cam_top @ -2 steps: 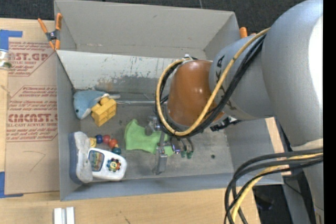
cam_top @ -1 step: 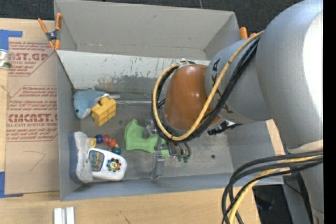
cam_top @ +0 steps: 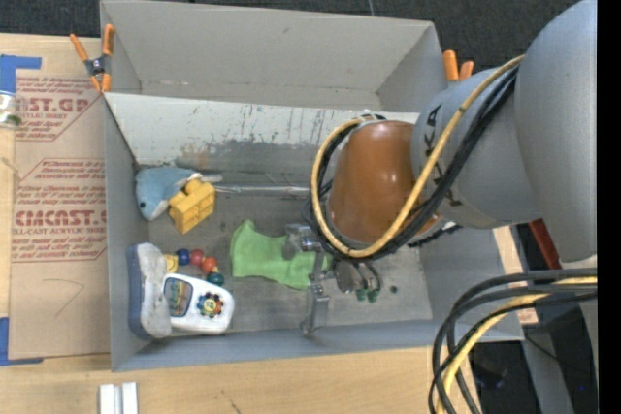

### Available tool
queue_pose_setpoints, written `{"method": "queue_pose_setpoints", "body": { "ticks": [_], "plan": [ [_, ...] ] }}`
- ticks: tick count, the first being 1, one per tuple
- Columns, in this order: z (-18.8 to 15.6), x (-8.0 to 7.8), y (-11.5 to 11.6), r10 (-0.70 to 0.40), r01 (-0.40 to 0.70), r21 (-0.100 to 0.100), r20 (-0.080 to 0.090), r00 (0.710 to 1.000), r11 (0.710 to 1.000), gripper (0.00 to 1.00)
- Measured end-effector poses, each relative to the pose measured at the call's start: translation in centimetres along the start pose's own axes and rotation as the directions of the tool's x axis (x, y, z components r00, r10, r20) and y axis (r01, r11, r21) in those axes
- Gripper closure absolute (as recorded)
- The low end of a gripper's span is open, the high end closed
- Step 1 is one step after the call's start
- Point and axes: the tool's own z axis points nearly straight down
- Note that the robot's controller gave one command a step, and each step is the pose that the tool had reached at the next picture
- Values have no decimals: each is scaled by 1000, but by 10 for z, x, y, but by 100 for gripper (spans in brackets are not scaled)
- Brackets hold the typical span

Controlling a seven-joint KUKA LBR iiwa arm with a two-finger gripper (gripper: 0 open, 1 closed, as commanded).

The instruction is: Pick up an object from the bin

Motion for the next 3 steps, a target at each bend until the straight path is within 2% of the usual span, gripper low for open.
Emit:
{"method": "queue_pose_setpoints", "body": {
  "ticks": [1, 2, 3],
  "plan": [
    [-4, -16, 25, 196, -196, -1, 1, 981, 981, 100],
    [-4, -16, 25, 196, -196, -1, 1, 981, 981, 0],
    [-4, -16, 25, 196, -196, -1, 1, 981, 981, 0]
  ]
}}
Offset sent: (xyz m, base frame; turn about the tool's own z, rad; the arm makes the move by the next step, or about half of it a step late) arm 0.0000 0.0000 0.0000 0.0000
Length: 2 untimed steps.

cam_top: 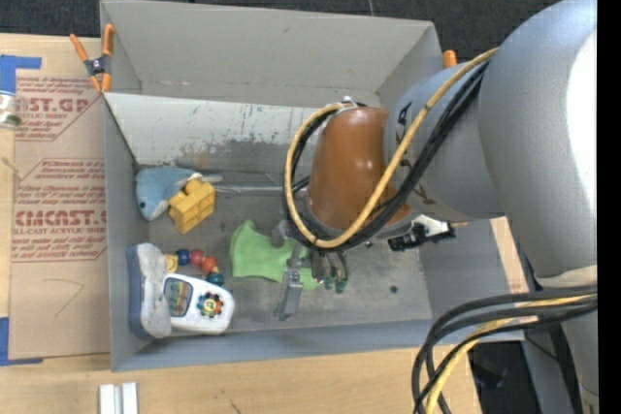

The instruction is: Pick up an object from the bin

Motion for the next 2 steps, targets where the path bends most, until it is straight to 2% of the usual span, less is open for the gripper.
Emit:
{"method": "queue_pose_setpoints", "body": {
  "ticks": [1, 2],
  "plan": [
    [35, -2, 21, 71, -71, -1, -1, 997, 997, 100],
    [35, -2, 21, 71, -71, -1, -1, 997, 997, 100]
  ]
}}
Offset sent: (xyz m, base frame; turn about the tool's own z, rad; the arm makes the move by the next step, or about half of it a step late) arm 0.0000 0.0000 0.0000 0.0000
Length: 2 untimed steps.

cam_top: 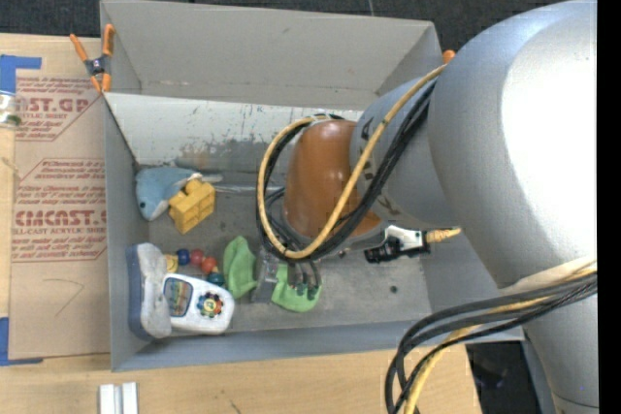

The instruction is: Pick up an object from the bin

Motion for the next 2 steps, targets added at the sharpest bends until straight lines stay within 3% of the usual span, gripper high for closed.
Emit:
{"method": "queue_pose_setpoints", "body": {
  "ticks": [1, 2],
  "plan": [
    [-43, -5, -5, 2, -2, 3, -8, 1000, 1000, 100],
    [-96, -11, -7, 83, -83, 0, -1, 997, 997, 100]
  ]
}}
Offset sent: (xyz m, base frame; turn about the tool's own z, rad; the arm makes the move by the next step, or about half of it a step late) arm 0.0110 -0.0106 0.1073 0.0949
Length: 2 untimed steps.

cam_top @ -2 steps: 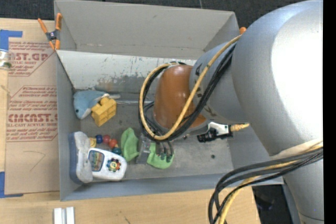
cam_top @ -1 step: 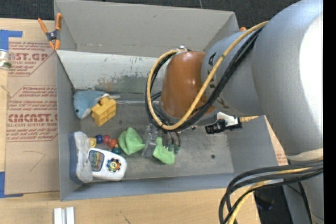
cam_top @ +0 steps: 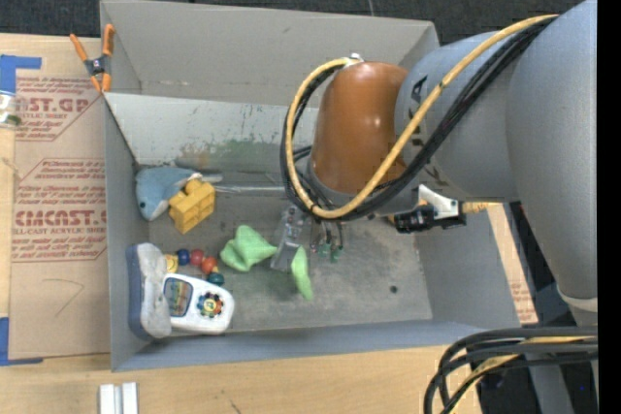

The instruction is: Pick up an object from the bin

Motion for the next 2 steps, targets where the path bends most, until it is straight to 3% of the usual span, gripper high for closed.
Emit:
{"method": "queue_pose_setpoints", "body": {
  "ticks": [1, 2],
  "plan": [
    [32, -18, 32, -24, 24, -4, 9, 1000, 1000, 100],
    [22, -7, 28, -11, 11, 8, -14, 1000, 1000, 100]
  ]
}}
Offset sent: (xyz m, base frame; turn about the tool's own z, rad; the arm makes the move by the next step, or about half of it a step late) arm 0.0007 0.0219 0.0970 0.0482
